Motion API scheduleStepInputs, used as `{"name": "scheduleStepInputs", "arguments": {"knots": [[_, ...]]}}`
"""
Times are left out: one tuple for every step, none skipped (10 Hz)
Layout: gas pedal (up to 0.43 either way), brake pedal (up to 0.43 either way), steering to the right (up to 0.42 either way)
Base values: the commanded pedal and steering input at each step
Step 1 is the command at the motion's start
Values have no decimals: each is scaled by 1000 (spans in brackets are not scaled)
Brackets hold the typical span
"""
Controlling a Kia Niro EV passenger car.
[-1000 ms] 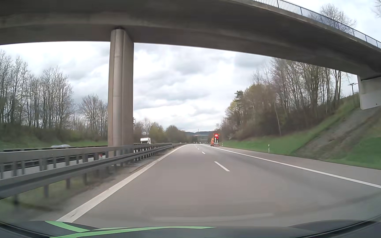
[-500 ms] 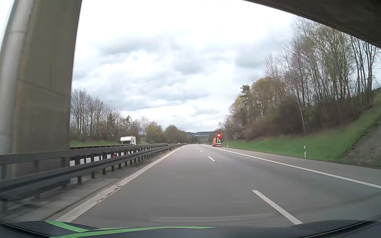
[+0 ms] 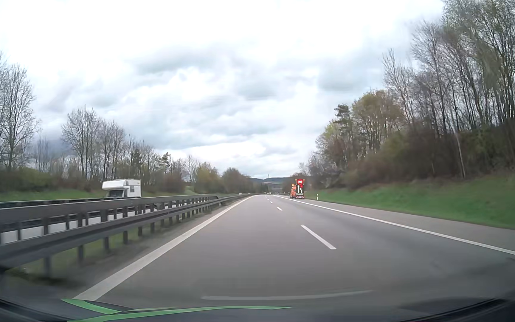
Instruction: Follow the waypoints while adhering to traffic rules and regulations
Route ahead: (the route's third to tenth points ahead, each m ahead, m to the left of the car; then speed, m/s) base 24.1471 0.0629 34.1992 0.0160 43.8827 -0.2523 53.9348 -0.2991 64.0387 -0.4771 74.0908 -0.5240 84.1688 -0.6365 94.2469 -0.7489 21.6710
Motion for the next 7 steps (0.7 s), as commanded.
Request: {"name": "scheduleStepInputs", "arguments": {"knots": [[39, 0, -1], [39, 0, -1], [47, 0, -1], [47, 0, -1], [47, 0, -1], [47, 0, -1], [47, 0, -1]]}}
